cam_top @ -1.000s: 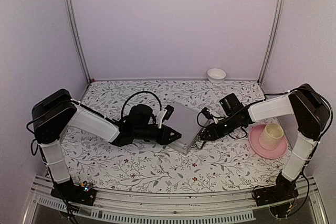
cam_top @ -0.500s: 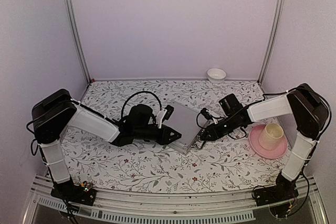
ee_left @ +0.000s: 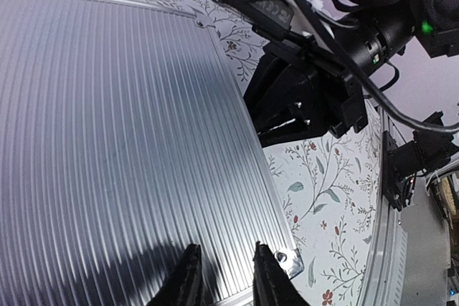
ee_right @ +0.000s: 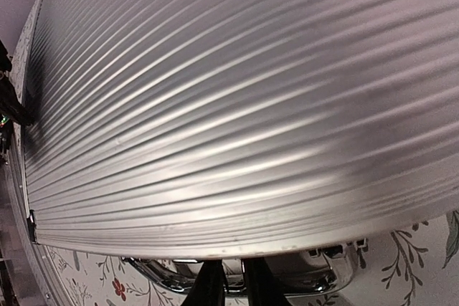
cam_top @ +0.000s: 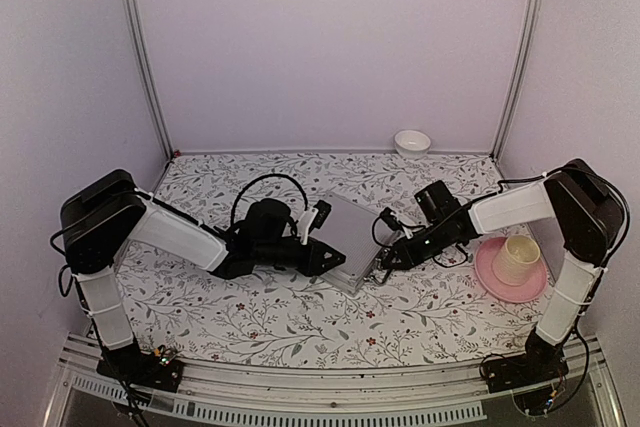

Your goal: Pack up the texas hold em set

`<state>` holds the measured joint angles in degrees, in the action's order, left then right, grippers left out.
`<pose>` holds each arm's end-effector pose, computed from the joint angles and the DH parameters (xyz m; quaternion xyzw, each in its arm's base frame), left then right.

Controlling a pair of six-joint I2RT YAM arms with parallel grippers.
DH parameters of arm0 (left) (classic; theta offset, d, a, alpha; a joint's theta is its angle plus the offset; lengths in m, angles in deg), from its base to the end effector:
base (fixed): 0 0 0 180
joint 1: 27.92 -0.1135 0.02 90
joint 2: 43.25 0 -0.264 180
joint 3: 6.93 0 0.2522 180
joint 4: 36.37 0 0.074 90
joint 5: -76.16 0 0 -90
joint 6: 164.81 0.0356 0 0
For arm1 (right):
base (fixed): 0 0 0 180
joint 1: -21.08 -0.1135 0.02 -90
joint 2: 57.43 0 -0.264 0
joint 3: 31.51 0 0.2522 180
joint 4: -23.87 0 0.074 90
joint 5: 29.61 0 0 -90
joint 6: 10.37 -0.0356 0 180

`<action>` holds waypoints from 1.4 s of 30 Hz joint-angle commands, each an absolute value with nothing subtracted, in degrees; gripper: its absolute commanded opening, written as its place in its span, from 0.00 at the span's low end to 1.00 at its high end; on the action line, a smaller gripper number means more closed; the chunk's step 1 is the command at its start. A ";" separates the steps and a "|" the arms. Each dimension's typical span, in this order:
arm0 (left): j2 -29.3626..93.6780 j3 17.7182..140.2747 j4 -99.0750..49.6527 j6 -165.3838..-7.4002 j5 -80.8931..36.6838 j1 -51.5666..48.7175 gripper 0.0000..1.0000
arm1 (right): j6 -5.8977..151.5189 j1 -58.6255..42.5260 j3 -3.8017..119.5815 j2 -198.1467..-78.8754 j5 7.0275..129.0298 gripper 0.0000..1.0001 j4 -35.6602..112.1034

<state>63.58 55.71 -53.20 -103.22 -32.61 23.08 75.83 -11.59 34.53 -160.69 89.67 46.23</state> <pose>0.2258 -0.2970 0.1409 0.2482 0.8099 -0.4348 0.3056 0.2722 0.1953 0.1273 -0.2970 0.8876 0.3111 0.1648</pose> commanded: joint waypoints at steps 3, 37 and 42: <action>62.92 54.99 -50.21 -103.16 -31.70 23.54 0.26 | 73.91 -12.51 33.91 -160.25 90.48 0.05 44.50; 62.62 53.21 -53.06 -103.70 -31.91 23.57 0.25 | 59.02 -12.51 35.89 -151.71 93.84 0.17 47.23; 62.47 53.10 -54.69 -103.72 -32.42 23.54 0.26 | 59.63 -12.49 32.67 -149.29 92.74 0.31 45.80</action>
